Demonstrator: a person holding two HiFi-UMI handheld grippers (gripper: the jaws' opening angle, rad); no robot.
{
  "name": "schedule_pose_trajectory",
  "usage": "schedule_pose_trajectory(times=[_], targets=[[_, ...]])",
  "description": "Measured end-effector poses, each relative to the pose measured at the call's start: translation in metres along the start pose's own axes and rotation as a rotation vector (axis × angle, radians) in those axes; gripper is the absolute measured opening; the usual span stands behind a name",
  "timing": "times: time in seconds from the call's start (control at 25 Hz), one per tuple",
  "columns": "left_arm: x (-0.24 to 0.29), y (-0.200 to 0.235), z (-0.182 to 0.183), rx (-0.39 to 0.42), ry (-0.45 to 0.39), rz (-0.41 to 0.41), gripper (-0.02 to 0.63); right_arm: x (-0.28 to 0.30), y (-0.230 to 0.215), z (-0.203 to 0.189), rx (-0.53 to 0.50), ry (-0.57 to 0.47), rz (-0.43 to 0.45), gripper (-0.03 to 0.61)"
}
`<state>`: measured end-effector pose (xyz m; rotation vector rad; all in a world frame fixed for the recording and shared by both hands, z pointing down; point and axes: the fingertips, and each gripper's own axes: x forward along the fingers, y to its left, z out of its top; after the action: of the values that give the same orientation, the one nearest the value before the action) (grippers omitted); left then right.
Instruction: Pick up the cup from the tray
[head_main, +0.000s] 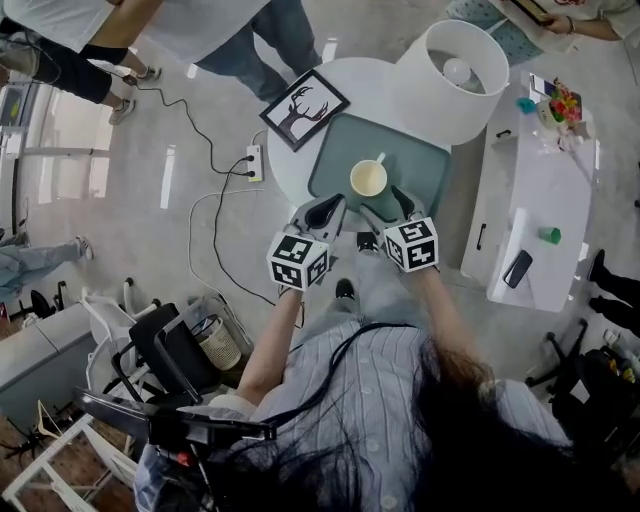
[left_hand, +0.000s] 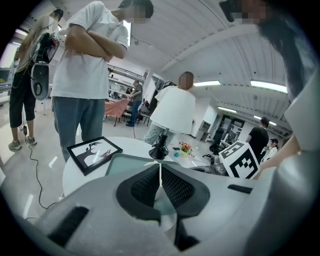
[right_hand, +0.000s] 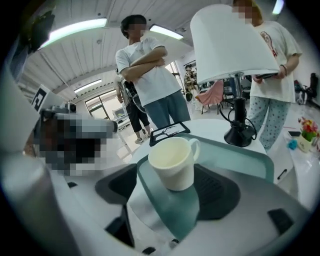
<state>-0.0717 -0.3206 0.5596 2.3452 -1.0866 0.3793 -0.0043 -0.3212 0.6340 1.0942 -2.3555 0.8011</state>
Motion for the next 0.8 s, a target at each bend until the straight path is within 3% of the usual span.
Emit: schedule_pose_trajectory(times=[0.2,0.8], targets=[[0.007,0.000,-0.005,0.004,0.027,-0.009,0.017,0.027,-0.008,-0.006,-0.052,0.003,-0.009,0.391],[0.016,0.018,0.003,-0.001,0.021,0.031,0.015,0.064,-0.009,0.014,-0.240,-0.009,-0.010,0.408]])
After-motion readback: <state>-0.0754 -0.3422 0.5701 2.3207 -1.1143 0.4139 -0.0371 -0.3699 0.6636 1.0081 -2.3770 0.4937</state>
